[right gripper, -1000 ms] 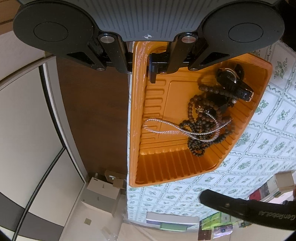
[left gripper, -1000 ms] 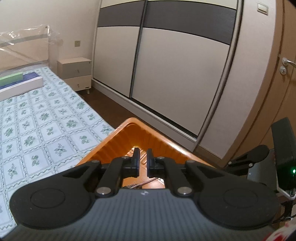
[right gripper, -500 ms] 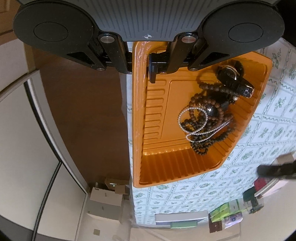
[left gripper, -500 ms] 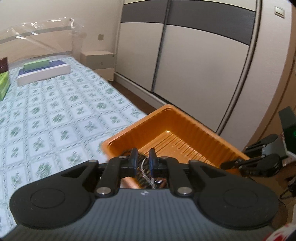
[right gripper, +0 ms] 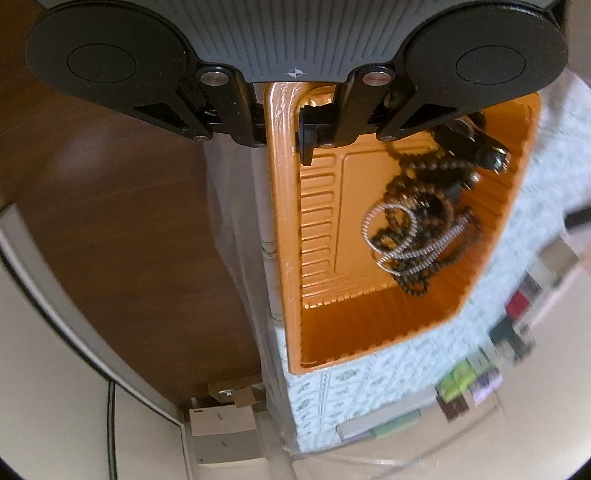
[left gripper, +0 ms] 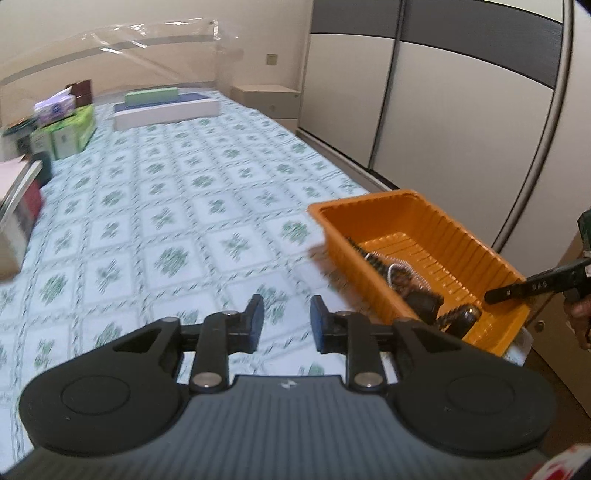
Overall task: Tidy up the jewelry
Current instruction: 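Carry the pearl necklace into the orange tray and open the left gripper, then set the orange tray down on the sheet with the right gripper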
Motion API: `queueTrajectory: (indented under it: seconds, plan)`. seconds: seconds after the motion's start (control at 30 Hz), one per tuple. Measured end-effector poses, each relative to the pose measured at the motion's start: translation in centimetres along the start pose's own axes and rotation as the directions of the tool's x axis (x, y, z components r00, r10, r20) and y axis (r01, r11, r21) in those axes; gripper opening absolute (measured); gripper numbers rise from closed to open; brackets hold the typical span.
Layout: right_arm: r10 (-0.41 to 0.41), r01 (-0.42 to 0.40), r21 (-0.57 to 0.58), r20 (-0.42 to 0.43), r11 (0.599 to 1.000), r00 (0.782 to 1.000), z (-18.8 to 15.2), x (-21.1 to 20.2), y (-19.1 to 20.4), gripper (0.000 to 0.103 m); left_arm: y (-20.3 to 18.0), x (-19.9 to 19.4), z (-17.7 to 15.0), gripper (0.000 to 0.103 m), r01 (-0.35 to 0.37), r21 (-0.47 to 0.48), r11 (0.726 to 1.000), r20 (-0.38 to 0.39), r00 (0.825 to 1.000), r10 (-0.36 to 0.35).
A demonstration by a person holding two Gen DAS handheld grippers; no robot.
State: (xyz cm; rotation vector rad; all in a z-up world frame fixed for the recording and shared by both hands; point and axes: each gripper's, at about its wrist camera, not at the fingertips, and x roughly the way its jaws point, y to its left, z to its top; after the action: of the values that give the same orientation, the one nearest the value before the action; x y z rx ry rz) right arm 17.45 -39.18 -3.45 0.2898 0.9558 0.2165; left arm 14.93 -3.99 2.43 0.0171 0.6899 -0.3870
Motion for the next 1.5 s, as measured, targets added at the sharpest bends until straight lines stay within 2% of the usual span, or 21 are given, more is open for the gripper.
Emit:
queueTrajectory:
  seconds: [0.07,0.13,0.17,0.2,0.23,0.33,0.5,0.57,0.67,0.83,0.97,1.23,1.5]
  plan:
    - [0.035,-0.036,0.058,0.011,0.998,0.999,-0.1,-0.1,-0.9,0.004,0.3,-0.5,-0.7,0.03,-0.014,-0.019,1.0,-0.001,1.0,0.014]
    - [0.072,-0.075,0.106,0.028,0.992,0.997,-0.3,-0.3,-1.6,0.013,0.5,-1.0,-1.4,0.033,-0.028,-0.031,0.999,-0.004,1.0,0.028]
    - [0.08,-0.086,0.131,0.044,0.988,0.996,-0.4,-0.6,-2.0,0.033,0.6,-1.2,-1.7,0.035,-0.035,-0.038,0.999,-0.006,0.999,0.035]
    - [0.083,-0.092,0.154,0.064,0.984,0.995,-0.5,-1.1,-2.4,0.06,0.6,-1.5,-2.0,0.038,-0.041,-0.046,0.998,-0.009,0.999,0.041]
    - [0.084,-0.099,0.173,0.09,0.98,0.992,-0.6,-1.6,-2.7,0.067,0.7,-1.7,-2.3,0.039,-0.048,-0.054,0.997,-0.012,0.999,0.047]
    - [0.065,-0.092,0.186,0.148,0.978,0.987,-0.7,-3.6,-2.9,0.069,0.8,-2.4,-3.2,0.051,-0.069,-0.072,0.995,-0.02,0.998,0.068]
    - [-0.052,0.022,0.132,0.232,0.991,0.971,-1.4,-7.4,-0.2,0.07,0.7,-3.6,-4.7,0.095,-0.104,-0.119,0.987,-0.014,0.995,0.103]
    - [-0.086,0.063,0.095,0.255,0.993,0.963,-2.1,-8.7,1.8,0.077,0.6,-4.2,-5.2,0.101,-0.136,-0.145,0.98,-0.014,0.991,0.135]
    - [-0.119,0.111,0.046,0.24,0.993,0.964,-3.3,-9.4,5.0,0.083,0.3,-5.1,-5.9,0.102,-0.155,-0.174,0.972,-0.024,0.988,0.154]
    - [-0.103,0.111,-0.039,0.171,0.993,0.98,-5.3,-8.5,9.8,0.084,-0.8,-6.5,-7.0,0.102,-0.16,-0.188,0.969,-0.052,0.987,0.153]
    - [-0.112,0.123,-0.081,0.134,0.989,0.985,-6.9,-7.8,12.4,0.084,-1.7,-7.9,-7.9,0.102,-0.182,-0.212,0.96,-0.065,0.983,0.172]
    - [-0.125,0.144,-0.153,0.128,0.978,0.984,-8.7,-7.6,15.9,0.084,-3.0,-10.5,-8.9,0.102,-0.249,-0.228,0.941,-0.087,0.968,0.235]
    - [-0.112,0.129,-0.19,0.102,0.973,0.989,-9.6,-7.0,17.9,0.084,-4.3,-11.1,-9.4,0.103,-0.27,-0.212,0.939,-0.111,0.961,0.252]
